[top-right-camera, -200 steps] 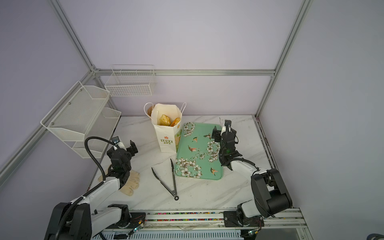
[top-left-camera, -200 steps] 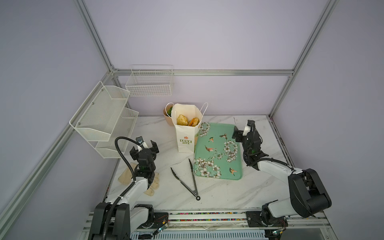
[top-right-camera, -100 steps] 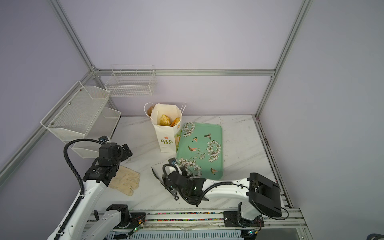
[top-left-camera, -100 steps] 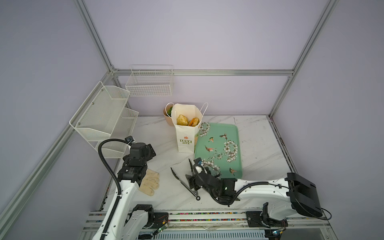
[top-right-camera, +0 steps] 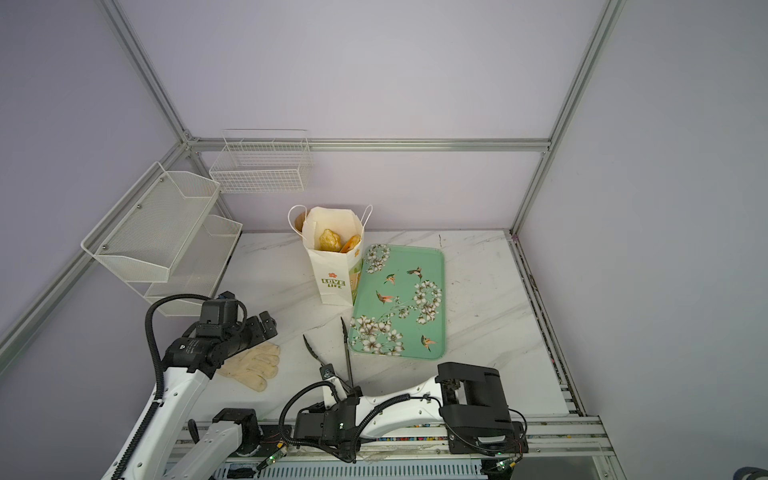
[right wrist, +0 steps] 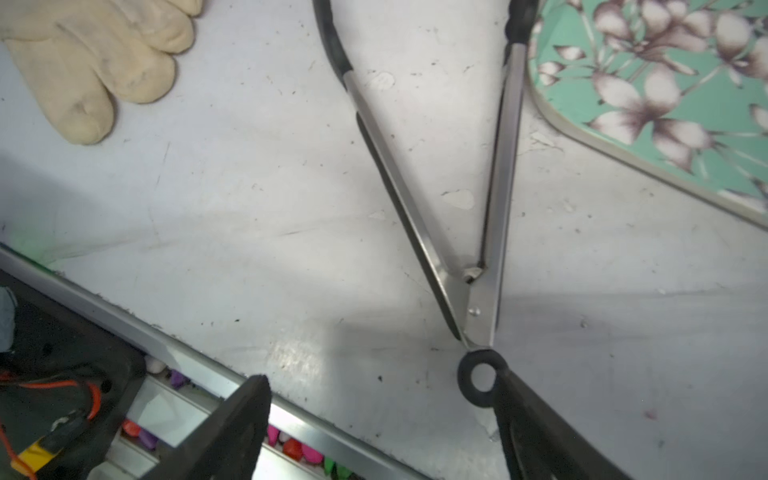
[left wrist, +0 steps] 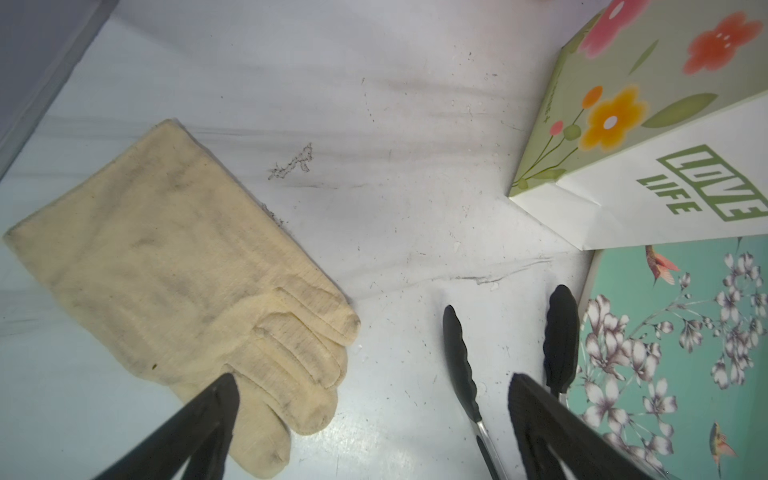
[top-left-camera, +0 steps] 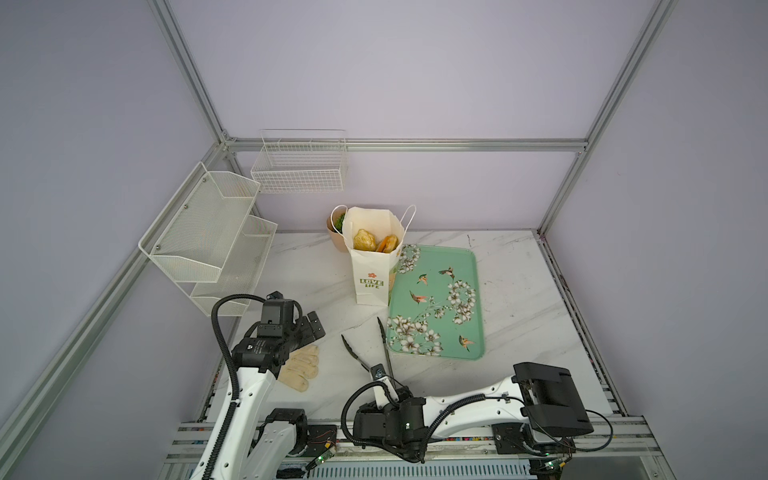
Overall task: Take the fake bread out of the paper bag
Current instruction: 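Lower the right gripper onto the black tongs while the left gripper approaches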
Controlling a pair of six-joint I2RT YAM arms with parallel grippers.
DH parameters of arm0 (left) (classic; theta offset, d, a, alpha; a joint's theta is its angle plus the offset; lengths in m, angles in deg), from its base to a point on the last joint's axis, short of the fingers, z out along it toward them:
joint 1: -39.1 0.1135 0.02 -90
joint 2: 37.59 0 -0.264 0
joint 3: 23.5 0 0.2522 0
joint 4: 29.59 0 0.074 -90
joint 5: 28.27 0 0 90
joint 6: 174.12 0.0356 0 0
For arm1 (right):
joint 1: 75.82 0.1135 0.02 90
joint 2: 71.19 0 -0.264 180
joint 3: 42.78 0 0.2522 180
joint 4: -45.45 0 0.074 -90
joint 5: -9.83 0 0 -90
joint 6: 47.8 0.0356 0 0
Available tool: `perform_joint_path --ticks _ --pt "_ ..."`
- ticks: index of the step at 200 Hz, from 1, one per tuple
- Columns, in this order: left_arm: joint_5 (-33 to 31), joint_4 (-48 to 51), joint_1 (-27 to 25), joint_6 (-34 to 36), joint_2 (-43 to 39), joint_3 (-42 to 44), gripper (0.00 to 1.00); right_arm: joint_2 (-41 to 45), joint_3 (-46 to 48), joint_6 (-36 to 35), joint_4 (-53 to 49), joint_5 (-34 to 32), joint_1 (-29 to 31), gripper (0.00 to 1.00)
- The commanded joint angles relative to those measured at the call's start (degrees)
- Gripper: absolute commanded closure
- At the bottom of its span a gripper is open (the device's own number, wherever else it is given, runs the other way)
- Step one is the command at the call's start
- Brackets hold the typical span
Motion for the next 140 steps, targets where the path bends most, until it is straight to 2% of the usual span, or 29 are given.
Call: perform_joint_path --ticks 1,28,89,140 --pt "6.07 -0.65 0.2 -2.13 0.24 0.23 0.0 4.51 2.78 5.37 -3.73 -2.33 -0.4 0.13" --pt "11.06 -2.93 -1.37 -4.14 1.26 2.35 0.0 4.51 4.64 1.79 0.43 0.95 -2.54 0.12" --pt "8.91 -5.44 -11.88 -7.64 2.53 2.9 0.0 1.75 6.75 -3.61 12.29 7.17 -8.43 0.13" --pt "8.43 -6.63 -13.93 -7.91 1.04 4.31 0.0 -2.92 5.45 -6.61 13.49 8.0 -10.26 0.19"
